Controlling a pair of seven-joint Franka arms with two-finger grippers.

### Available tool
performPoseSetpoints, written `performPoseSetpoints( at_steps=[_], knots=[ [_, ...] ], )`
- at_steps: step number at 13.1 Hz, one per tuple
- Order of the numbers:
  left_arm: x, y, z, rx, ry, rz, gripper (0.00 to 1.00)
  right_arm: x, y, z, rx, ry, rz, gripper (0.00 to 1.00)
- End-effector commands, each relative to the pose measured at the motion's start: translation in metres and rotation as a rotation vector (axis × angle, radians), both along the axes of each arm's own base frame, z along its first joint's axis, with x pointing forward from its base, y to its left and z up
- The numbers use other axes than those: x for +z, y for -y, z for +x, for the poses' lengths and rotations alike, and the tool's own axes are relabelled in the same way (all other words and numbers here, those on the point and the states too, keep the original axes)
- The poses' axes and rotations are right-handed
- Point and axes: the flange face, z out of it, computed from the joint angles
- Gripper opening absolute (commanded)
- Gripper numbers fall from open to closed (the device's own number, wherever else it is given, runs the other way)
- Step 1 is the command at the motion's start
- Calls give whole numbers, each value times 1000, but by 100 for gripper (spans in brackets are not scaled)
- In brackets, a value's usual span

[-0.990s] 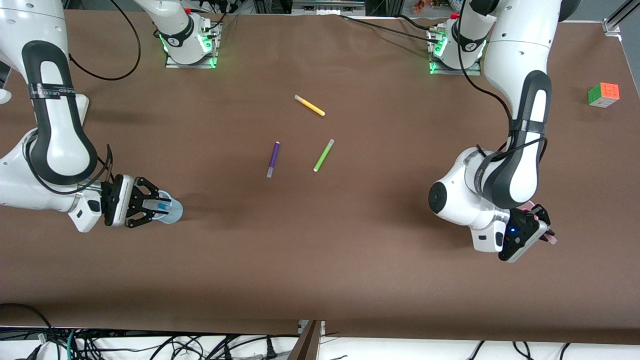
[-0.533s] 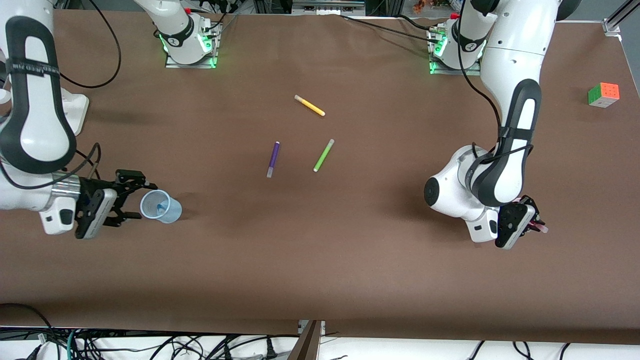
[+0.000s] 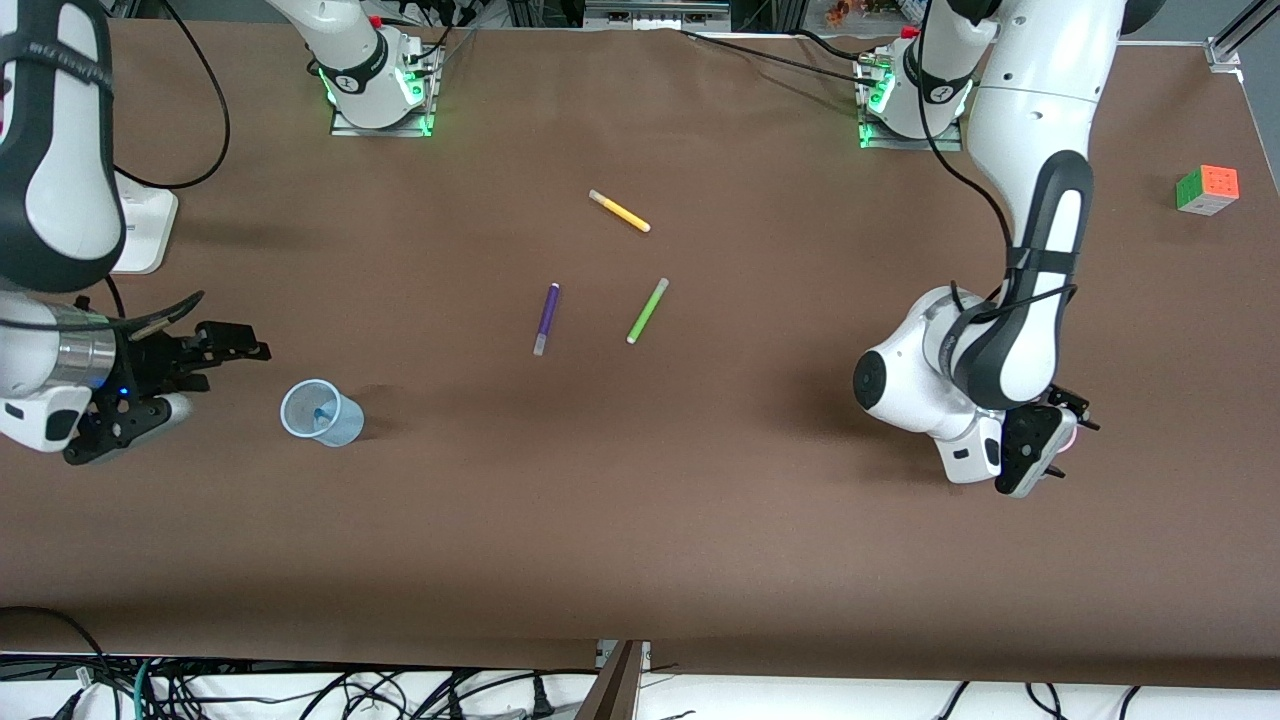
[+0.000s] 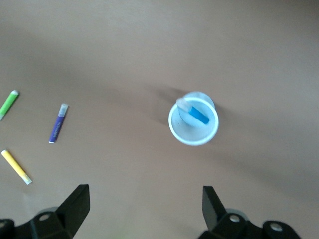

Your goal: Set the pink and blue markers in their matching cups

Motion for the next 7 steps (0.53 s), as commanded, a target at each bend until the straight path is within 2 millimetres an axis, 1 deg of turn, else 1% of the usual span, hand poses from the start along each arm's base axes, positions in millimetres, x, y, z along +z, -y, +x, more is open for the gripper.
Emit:
performPoseSetpoints(
  at_steps=[1, 2, 3, 4, 5, 6, 7],
  knots=[
    [46, -3, -1, -54, -175, -158, 100, 37, -11, -34, -129, -27, -112, 100],
    [64, 1, 1, -82, -225, -207, 100, 45, -9, -52, -163, -38, -120, 100],
    [82, 7, 1, -106, -280, -299, 100, 53, -8, -67, -181, -42, -129, 100],
    [100, 15, 5, -120, -310, -415, 100, 60, -6, -82, -186, -39, -131, 100],
    [111, 23, 5, -140, -339, -514, 100, 61, -1, -96, -190, -39, -126, 100],
    [118, 37, 1, -153, -355, -611, 100, 66, 4, -104, -197, 1, -123, 100],
    [121, 50, -3, -168, -377, -695, 100, 80, 12, -116, -219, 33, -122, 100]
  ],
)
